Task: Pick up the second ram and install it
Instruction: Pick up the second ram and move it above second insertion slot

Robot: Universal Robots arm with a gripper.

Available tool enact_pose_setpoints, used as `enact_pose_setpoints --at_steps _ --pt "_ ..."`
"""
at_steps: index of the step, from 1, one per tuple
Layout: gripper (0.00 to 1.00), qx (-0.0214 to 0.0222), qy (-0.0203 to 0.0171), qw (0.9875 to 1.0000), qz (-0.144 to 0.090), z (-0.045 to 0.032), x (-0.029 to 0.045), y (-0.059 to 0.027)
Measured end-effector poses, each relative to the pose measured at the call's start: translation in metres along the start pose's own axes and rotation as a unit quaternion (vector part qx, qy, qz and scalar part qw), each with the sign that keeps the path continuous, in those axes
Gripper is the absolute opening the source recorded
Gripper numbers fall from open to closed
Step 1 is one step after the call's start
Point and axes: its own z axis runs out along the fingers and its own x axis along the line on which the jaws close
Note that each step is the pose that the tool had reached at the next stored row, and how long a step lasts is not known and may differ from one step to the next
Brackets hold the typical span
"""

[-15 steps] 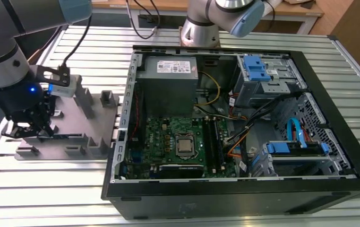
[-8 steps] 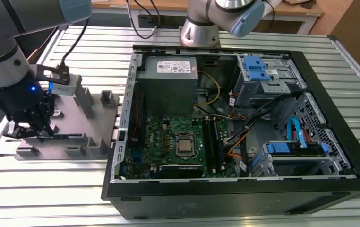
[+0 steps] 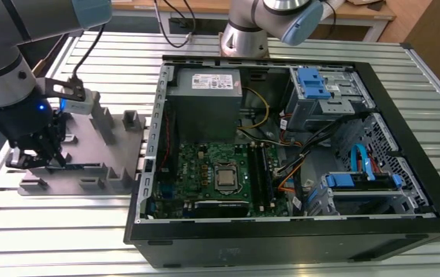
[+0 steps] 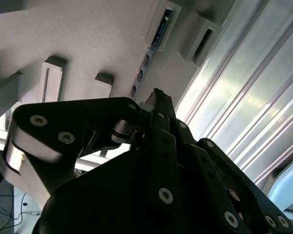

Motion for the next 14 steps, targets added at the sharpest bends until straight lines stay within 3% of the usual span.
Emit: enact_pose_setpoints --at_steps 1,2,5,6,7,11,14 --pt "0.11 0.0000 -0.0002 1.0000 -0.001 0.0000 0.0000 0.0000" --pt "0.11 -0.0004 -0.0031 1.0000 -0.001 0.0000 0.0000 0.0000" --pt "0.11 -0.0036 -0.0255 0.9997 -0.003 0.0000 0.0000 0.0000" --pt "0.11 -0.0043 -0.0311 0.9995 -0.003 0.0001 0.0000 0.0000" --pt "0.11 -0.0045 -0.0323 0.9995 -0.005 0.0001 -0.0001 0.0000" --pt "0.11 -0.0042 -0.0308 0.9988 -0.039 0.0004 0.0000 -0.0001" --pt "0.11 -0.0040 -0.0295 0.9987 -0.041 0.0004 0.0000 0.0000"
